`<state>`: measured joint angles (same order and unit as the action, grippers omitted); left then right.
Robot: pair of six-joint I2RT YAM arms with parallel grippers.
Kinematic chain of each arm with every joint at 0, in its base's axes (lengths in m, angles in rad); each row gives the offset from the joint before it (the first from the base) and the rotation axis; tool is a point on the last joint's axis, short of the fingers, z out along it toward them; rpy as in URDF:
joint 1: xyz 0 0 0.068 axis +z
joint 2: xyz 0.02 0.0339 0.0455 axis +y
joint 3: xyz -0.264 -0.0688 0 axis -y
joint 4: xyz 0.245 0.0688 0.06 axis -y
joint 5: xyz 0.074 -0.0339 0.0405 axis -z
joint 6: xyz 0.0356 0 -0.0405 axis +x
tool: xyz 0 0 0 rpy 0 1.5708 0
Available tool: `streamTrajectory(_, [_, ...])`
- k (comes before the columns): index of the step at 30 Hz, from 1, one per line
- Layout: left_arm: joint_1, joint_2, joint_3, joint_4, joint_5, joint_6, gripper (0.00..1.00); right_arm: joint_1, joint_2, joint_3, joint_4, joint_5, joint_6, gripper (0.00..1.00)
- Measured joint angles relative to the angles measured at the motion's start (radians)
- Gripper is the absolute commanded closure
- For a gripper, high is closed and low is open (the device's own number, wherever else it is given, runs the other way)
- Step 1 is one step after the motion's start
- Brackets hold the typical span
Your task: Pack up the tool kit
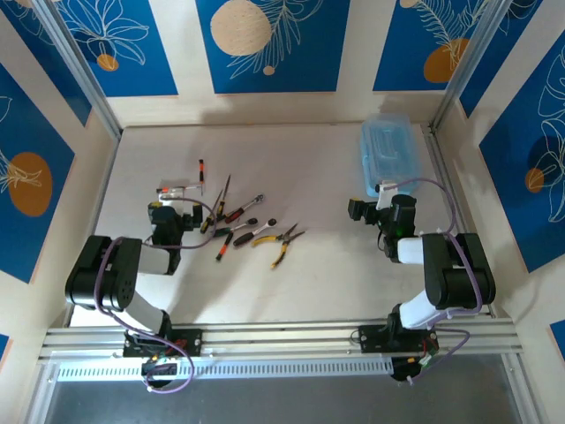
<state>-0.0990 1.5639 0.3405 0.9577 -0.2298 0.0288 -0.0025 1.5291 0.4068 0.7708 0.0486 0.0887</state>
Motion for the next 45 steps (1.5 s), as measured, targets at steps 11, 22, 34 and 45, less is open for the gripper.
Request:
streamTrajectory(11, [0.0,0.0,0.0,0.0,0.0,0.0,0.0,0.0,0.0,0.0,0.0,0.0,0.0,0.01])
streamTrajectory(22, [0.0,0.0,0.0,0.0,0.0,0.0,0.0,0.0,0.0,0.0,0.0,0.0,0.0,0.01])
streamTrajectory(34, [0.0,0.0,0.0,0.0,0.0,0.0,0.0,0.0,0.0,0.0,0.0,0.0,0.0,0.01])
streamTrajectory(45, [-0.02,-0.277,0.169,-0.447,-0.061,-0.035,0.0,0.035,-0.292,0.176,-0.349,0.154,-0.017,0.01])
